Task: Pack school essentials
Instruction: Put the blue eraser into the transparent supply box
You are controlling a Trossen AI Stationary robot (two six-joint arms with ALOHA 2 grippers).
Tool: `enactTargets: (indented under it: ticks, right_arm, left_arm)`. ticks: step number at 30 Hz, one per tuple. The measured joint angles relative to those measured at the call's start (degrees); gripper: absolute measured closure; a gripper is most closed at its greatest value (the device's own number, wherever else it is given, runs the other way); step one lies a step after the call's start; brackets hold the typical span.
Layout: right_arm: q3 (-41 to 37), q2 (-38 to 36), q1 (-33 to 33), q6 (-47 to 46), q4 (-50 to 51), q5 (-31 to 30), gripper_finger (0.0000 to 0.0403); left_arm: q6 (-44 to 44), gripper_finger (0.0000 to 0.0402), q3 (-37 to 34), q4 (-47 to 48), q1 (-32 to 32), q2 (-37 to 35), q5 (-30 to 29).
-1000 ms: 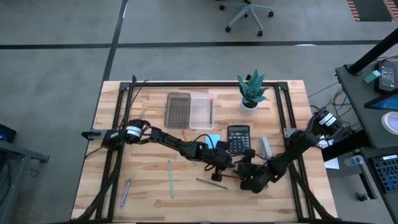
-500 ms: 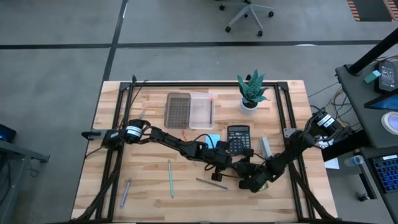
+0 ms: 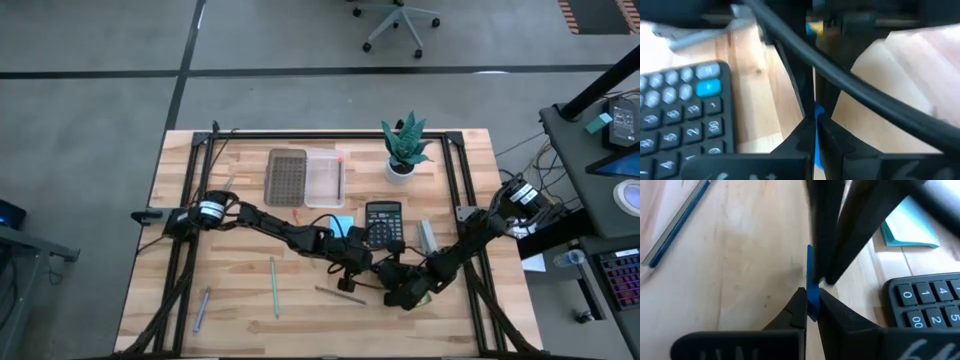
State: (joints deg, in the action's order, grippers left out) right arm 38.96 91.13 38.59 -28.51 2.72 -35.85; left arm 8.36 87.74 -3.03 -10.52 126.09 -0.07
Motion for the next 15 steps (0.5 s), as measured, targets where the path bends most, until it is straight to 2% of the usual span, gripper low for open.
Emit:
enactTargets:
  ticks: [8,15]
  right_arm:
    - [0.09,-0.44,0.0,0.66,0.37,0.29,0.0389]
    - [0.04,-5.39,0.26,2.6,3.64,1.47,0.0389]
  left_arm:
    - [1.44,0.0395,0.09,4.49,-0.02,-2.87,1.01]
    - [3.23,0.0369,-0.16,13.51,-0.1,-7.56,-0.48]
